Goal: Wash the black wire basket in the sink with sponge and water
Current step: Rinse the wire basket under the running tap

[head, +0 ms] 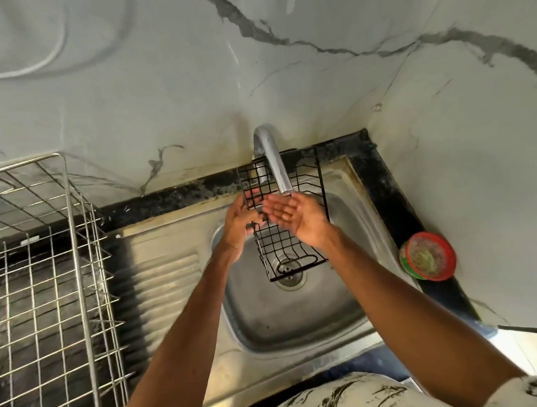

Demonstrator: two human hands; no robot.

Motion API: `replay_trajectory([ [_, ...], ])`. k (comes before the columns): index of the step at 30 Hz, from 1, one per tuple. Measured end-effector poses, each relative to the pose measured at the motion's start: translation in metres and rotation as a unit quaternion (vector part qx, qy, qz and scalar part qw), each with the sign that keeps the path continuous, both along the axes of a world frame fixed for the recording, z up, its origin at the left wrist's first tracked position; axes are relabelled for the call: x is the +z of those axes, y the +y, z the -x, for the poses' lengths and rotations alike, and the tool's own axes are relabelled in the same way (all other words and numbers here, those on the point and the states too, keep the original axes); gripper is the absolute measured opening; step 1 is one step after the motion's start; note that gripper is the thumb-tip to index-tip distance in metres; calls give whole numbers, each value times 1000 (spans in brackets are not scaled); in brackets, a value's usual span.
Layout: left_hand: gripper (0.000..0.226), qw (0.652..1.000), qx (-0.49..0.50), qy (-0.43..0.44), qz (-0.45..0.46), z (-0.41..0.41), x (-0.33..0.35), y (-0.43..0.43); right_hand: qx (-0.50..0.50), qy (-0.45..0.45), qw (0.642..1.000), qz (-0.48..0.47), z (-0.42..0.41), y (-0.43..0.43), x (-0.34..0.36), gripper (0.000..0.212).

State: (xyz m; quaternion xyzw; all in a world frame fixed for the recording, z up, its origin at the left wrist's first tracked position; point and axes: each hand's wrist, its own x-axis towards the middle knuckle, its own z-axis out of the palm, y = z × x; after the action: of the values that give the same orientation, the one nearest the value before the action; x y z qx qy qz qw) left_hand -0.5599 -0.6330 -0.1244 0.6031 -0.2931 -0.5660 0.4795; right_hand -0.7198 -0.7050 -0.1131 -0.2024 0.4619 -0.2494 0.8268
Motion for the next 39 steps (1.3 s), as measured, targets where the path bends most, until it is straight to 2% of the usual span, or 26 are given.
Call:
replay_trajectory([
  [4, 57, 1000, -2, 11, 10, -4, -2, -1, 61, 14, 997, -34, 6, 22, -22, 64],
  [6, 60, 999, 3, 27, 17, -5, -3, -1, 94, 90, 991, -23, 8, 31, -28, 70],
  [9, 66, 999, 11, 37, 10, -4, -6, 0, 129, 241, 962, 0, 4, 39, -30, 69],
  [11, 69, 999, 15, 35, 2, -3, -6, 2, 151, 295, 942, 51, 1, 39, -24, 71],
  [12, 68, 999, 16, 32, 2, -2, -4, 2, 156, 293, 940, 79, 0, 35, -19, 74],
  [14, 60, 1000, 9, 26, 7, -2, -1, 2, 140, 219, 959, 110, -1, 24, -7, 76],
  [16, 53, 1000, 3, 30, 8, -1, 0, 3, 102, 130, 980, 107, 0, 11, 3, 77],
  [18, 50, 999, 3, 37, 4, -1, -2, 5, 81, 99, 987, 94, 1, 7, 5, 78],
  [20, 52, 999, 7, 39, -2, 0, -5, 6, 106, 132, 981, 94, 6, 14, -2, 83],
  [23, 56, 999, 7, 37, -10, 1, -7, 7, 180, 240, 950, 92, 15, 30, -16, 88],
  [25, 55, 999, 11, 40, -10, 2, -6, 9, 194, 288, 933, 93, 17, 34, -18, 86],
  [27, 55, 998, 28, 49, -12, 3, -2, 11, 162, 303, 933, 110, 15, 32, -15, 80],
  [30, 51, 996, 57, 60, -22, -1, 2, 11, 71, 264, 949, 157, 15, 29, -13, 61],
  [32, 45, 996, 61, 55, -35, -3, 0, 14, 28, 252, 955, 152, 13, 35, -9, 48],
  [34, 39, 995, 64, 44, -64, -1, -3, 22, 54, 310, 933, 175, 8, 45, -7, 36],
  [37, 30, 992, 88, 33, -89, 9, -1, 39, 192, 427, 844, 261, 9, 59, -1, 24],
  [39, 26, 989, 96, 29, -107, 17, 7, 50, 219, 419, 831, 292, 19, 68, 12, 24],
])
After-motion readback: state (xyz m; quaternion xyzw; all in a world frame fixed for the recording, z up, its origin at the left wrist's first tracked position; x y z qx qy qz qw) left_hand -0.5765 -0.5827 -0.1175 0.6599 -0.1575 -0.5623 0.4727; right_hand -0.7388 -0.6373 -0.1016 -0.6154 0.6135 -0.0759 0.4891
